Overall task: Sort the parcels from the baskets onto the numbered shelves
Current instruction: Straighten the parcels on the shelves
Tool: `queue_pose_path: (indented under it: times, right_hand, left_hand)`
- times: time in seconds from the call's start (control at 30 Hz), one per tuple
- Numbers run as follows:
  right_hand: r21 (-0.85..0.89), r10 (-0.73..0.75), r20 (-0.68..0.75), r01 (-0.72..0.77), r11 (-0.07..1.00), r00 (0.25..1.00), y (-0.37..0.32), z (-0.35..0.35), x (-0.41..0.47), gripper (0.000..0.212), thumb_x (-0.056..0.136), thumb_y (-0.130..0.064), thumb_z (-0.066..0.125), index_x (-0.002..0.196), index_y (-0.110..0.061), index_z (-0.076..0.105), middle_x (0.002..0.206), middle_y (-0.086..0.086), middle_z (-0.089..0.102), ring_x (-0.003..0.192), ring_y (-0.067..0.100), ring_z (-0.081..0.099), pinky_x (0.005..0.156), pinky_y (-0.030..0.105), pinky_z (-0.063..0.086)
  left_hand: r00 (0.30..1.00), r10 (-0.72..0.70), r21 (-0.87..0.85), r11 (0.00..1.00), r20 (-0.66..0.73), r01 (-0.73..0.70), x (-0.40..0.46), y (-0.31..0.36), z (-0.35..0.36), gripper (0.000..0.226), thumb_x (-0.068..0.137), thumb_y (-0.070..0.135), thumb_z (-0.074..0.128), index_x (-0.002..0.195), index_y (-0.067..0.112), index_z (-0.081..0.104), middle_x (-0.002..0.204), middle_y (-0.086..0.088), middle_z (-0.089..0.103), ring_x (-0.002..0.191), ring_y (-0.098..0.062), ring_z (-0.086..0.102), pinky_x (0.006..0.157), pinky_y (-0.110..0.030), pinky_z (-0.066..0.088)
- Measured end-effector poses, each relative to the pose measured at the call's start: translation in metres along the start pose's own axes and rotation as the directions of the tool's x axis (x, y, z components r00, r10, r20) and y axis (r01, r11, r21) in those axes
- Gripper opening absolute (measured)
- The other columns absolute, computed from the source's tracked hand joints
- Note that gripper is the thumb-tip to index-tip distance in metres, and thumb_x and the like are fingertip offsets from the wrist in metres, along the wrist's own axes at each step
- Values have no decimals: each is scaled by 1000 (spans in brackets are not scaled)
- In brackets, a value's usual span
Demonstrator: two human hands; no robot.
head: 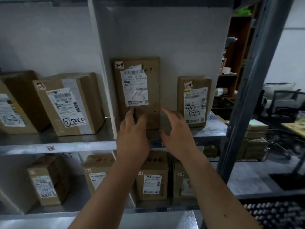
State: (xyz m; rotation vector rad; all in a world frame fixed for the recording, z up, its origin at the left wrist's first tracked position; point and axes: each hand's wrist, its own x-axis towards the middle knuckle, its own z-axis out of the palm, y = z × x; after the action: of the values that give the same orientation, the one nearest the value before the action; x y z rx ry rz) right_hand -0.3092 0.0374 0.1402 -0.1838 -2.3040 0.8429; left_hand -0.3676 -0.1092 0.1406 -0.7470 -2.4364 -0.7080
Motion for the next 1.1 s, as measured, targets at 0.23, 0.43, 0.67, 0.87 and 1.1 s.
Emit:
queue_pose_path:
  times: [0.23,0.43,0.67,0.87,1.1]
  right_hand:
    - [-100,149,-160,-166,981,976,3,-26,-30,68,90,-1,69,151,-22,49,151,0,45,137,20,46,117,32,43]
    - [-234,198,-179,-237,943,964,15,-66,-45,74,93,-8,73,156,-28,41,159,-3,35,145,15,38,115,30,40]
    - [-241,150,-148,-183,953,978,32,-82,-18,83,90,-7,76,159,-29,35,158,1,35,146,20,34,113,27,37]
    - [-254,19,-173,-63,965,985,56,-85,14,107,85,-5,78,163,-39,14,159,11,26,139,34,45,103,42,56]
    - [-281,21,-93,-46,959,995,79,-80,40,125,83,4,76,159,-51,-7,153,13,28,122,36,58,92,48,61]
  left_hand:
    - [966,256,-96,963,19,-253,8,28,6,66,89,24,72,148,31,44,161,-8,36,136,-35,49,107,-56,49]
    - [928,369,-241,905,40,-350,20,48,19,80,92,24,74,158,35,29,160,-3,32,140,-29,44,105,-43,49]
    - [931,363,-266,902,38,-341,42,68,33,89,91,21,77,159,38,21,160,-9,28,137,-33,50,98,-44,57]
    - [981,191,-463,872,23,-159,65,86,50,102,88,16,76,160,44,8,158,-11,31,119,-36,61,80,-46,61]
    - [988,152,-508,854,32,-115,71,96,65,108,92,6,68,160,55,-1,145,-11,52,104,-28,69,78,-50,64]
